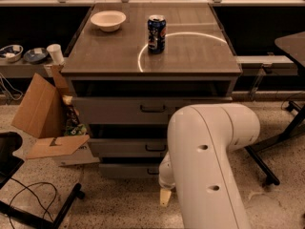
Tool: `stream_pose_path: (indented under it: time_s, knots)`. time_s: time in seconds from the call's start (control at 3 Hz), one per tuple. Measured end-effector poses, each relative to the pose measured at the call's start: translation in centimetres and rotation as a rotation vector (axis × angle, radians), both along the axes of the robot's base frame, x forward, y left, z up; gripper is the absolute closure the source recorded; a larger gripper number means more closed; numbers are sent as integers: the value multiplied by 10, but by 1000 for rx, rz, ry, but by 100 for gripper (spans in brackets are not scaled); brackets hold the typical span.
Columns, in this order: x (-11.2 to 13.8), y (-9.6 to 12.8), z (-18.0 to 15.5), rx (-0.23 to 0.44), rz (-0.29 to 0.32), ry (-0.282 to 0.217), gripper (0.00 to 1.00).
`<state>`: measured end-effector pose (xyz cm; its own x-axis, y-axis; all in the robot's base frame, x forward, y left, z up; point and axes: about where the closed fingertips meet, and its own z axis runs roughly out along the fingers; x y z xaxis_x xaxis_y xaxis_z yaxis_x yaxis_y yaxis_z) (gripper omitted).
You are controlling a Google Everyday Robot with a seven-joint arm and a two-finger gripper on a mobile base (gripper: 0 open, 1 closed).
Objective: Open bottom drawer
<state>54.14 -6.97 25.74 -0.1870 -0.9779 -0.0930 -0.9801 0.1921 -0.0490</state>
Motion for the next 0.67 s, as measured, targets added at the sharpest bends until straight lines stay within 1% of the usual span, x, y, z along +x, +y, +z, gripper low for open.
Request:
stream_pose_path:
  time_s: [0.33,0.67]
  knots:
    - [13,-6,-20,-45,-6,-7,0]
    - [39,-17,-50,-112,-17,-43,0]
